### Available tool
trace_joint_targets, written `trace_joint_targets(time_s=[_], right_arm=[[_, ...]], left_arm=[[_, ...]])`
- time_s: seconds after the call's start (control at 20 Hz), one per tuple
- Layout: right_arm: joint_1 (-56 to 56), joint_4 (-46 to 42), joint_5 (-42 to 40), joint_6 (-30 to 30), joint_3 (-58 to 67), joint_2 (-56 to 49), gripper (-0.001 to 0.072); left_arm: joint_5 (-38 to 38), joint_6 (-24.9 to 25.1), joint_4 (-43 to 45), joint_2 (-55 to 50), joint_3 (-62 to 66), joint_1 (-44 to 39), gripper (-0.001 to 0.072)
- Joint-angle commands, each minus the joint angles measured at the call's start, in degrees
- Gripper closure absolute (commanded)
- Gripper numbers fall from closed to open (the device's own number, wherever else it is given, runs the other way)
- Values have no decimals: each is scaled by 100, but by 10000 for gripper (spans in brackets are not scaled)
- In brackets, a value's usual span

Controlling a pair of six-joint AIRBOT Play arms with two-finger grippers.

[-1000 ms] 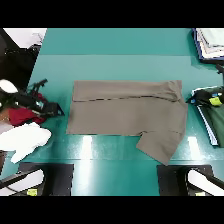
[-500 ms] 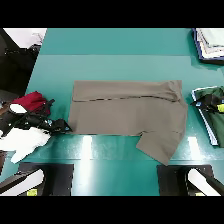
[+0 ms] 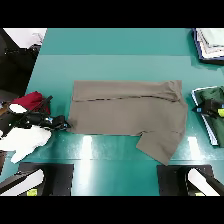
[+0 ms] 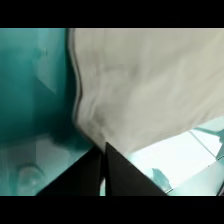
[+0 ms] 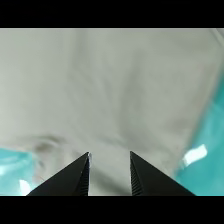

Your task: Fold the shirts.

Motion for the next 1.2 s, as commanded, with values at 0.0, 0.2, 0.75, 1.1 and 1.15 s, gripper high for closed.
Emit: trace_joint_targets(time_s=[0.0, 0.2, 0.75, 1.1, 1.15], right_arm=[[-162, -1054, 280, 400, -625, 153, 318], [-487, -1001, 15, 651, -2190, 271, 266], [752, -442, -866, 673, -2494, -444, 570], [1298, -1381, -79, 879, -1856, 343, 692], [1300, -1648, 173, 946, -1674, 627, 693]], left_arm=[[-66, 44, -63, 9, 264, 2, 686], [-42, 46, -66, 9, 514, 2, 686], [-48, 46, -55, 9, 564, 2, 686], [-461, -201, 603, 592, 647, 2, 688], [-678, -313, 809, 905, 643, 2, 688]])
